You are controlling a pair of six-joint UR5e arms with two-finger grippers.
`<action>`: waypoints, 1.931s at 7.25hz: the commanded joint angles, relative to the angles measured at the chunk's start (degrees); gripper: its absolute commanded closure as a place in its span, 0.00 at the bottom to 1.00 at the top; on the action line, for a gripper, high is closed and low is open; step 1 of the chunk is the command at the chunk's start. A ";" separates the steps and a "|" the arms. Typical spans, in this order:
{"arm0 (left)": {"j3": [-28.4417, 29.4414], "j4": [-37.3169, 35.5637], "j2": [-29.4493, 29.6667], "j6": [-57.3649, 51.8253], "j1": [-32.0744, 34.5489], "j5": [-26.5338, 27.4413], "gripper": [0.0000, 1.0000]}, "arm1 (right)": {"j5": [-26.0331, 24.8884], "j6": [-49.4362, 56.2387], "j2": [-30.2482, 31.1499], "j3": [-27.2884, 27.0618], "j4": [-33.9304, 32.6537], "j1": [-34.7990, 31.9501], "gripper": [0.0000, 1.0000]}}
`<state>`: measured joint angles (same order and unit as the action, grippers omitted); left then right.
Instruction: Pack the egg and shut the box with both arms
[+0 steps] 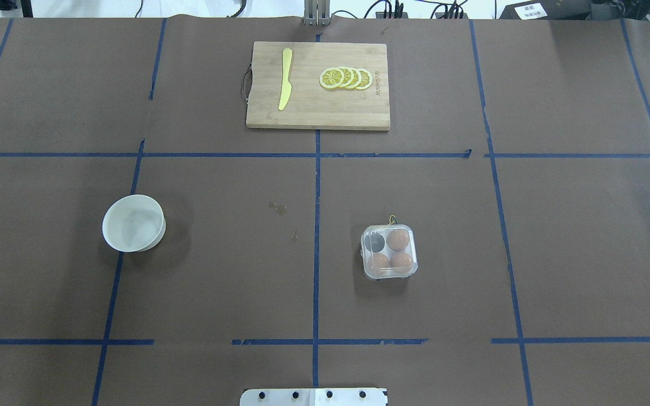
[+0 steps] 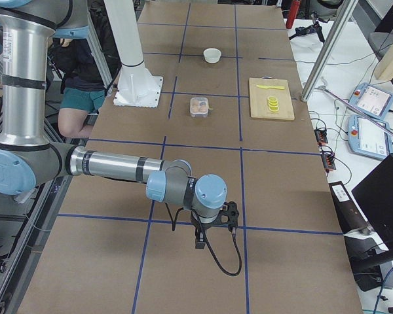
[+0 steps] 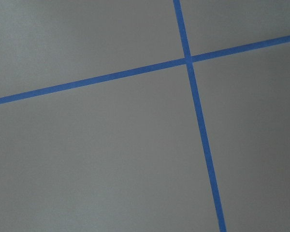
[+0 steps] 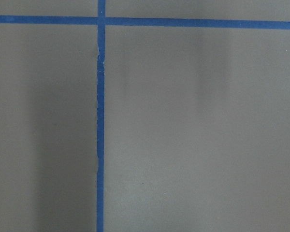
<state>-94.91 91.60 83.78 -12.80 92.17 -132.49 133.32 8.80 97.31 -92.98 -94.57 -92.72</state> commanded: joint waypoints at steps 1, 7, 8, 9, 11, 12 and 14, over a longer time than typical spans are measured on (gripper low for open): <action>-0.10 -1.60 0.15 0.05 -0.06 -0.14 0.00 | 0.01 -0.01 0.07 -0.18 0.00 0.00 0.00; -0.27 -0.55 0.06 -0.74 -0.06 -0.22 0.00 | -0.16 0.08 0.07 -0.27 0.09 0.00 0.00; -0.36 -0.64 0.06 -0.74 -0.06 -0.14 0.00 | -0.16 0.08 -0.01 -0.27 0.09 0.00 0.00; -0.54 -0.55 0.06 -0.74 -0.06 -0.22 0.00 | -0.16 0.08 -0.01 -0.27 0.09 0.09 0.00; -0.54 -0.55 0.06 -0.74 -0.06 -0.22 0.00 | -0.16 0.08 -0.01 -0.36 0.09 0.00 0.00; -0.54 -0.55 0.06 -0.74 -0.06 -0.22 0.00 | -0.16 0.08 -0.10 -0.36 0.09 0.09 0.00; -0.54 -0.55 0.06 -0.74 -0.06 -0.22 0.00 | -0.16 0.08 -0.10 -0.36 0.18 0.09 0.00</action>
<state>-95.45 91.05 83.85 -13.53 92.11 -132.72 133.19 8.88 97.22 -93.34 -94.43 -92.65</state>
